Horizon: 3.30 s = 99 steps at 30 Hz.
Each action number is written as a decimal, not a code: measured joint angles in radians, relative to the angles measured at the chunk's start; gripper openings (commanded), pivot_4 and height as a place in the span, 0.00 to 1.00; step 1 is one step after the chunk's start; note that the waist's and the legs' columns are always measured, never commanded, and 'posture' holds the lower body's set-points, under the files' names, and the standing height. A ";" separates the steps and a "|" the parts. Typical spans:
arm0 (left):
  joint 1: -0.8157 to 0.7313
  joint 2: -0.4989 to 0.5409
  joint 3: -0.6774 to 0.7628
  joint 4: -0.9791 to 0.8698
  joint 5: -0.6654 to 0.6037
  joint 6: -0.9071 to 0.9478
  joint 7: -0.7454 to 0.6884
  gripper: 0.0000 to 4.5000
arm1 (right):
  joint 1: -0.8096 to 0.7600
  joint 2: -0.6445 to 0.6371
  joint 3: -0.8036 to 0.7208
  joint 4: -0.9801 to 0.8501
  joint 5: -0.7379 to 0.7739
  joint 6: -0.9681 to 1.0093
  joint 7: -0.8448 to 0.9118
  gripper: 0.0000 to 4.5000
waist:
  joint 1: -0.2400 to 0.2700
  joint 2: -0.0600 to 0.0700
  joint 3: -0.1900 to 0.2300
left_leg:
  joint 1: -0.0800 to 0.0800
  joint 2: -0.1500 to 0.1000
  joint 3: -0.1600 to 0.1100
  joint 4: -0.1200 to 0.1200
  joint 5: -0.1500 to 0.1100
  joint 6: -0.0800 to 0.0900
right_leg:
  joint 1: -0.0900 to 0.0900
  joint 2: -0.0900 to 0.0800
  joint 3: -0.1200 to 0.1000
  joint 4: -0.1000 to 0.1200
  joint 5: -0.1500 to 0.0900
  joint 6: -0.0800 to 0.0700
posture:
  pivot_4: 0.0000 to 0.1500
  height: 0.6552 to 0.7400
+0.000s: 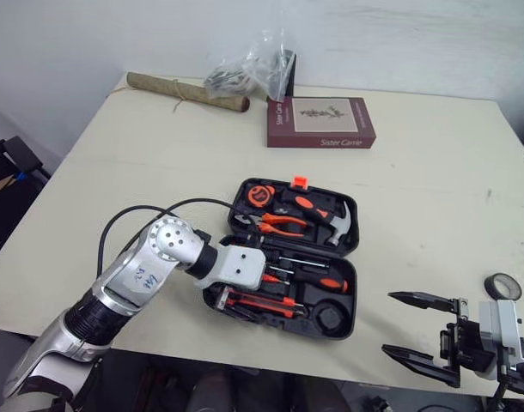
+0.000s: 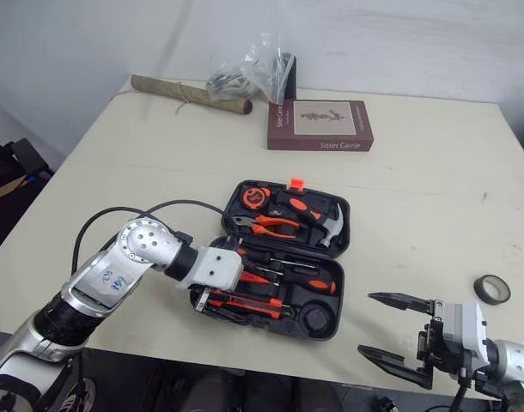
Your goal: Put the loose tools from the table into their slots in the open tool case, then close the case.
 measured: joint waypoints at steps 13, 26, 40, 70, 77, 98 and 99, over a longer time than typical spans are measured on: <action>0.148 -0.058 0.152 0.078 -0.161 -0.154 -0.001 0.01 | -0.004 0.002 0.022 0.026 -0.015 0.000 -0.009 1.00 | 0.003 0.000 0.000 | 0.001 -0.001 0.000 0.000 0.000 0.000 | 0.001 0.000 0.000 0.000 0.000 0.000 | 1.00 1.00; 0.156 -0.058 0.021 0.185 -0.031 -0.206 0.012 0.01 | -0.001 0.002 0.022 0.040 -0.024 -0.002 -0.014 1.00 | 0.002 0.001 -0.001 | 0.001 -0.001 0.000 0.000 0.000 0.000 | 0.002 0.000 0.000 0.000 0.000 0.000 | 1.00 1.00; 0.145 -0.040 -0.044 0.201 0.027 -0.155 0.080 0.01 | -0.001 0.022 0.034 0.039 -0.030 -0.005 -0.042 1.00 | -0.001 0.007 -0.023 | 0.020 0.000 0.000 -0.007 -0.002 0.001 | 0.021 0.000 0.001 -0.007 0.000 0.000 | 1.00 1.00; 0.454 0.261 0.960 1.007 -0.224 -0.528 0.377 0.98 | 0.182 0.069 -0.675 0.872 -0.095 -0.377 -0.397 1.00 | -0.023 -0.001 -0.013 | 0.020 -0.002 0.001 -0.022 -0.006 0.003 | 0.016 -0.006 -0.002 -0.013 -0.002 -0.005 | 1.00 1.00; 0.416 0.125 0.827 0.619 -0.323 -0.383 0.324 0.98 | 0.124 0.045 -0.577 0.572 -0.156 -0.101 -0.686 1.00 | -0.034 0.002 -0.013 | 0.019 -0.002 0.002 -0.021 -0.004 -0.002 | 0.015 -0.006 -0.002 -0.011 -0.002 -0.005 | 1.00 1.00; 0.196 0.019 0.343 -0.108 -0.578 0.145 0.204 0.98 | 0.055 -0.552 -0.285 0.267 -0.169 0.648 -0.294 1.00 | -0.021 0.002 -0.002 | 0.005 -0.001 0.001 -0.014 -0.001 -0.001 | 0.011 0.002 0.001 -0.022 0.002 0.003 | 1.00 1.00; 0.199 0.019 0.329 -0.120 -0.575 0.145 0.199 0.98 | -0.001 -0.569 -0.226 0.313 -0.191 0.646 -0.292 1.00 | -0.022 0.002 -0.001 | 0.005 -0.001 0.001 -0.013 -0.001 -0.001 | 0.011 0.002 0.001 -0.021 0.002 0.003 | 1.00 1.00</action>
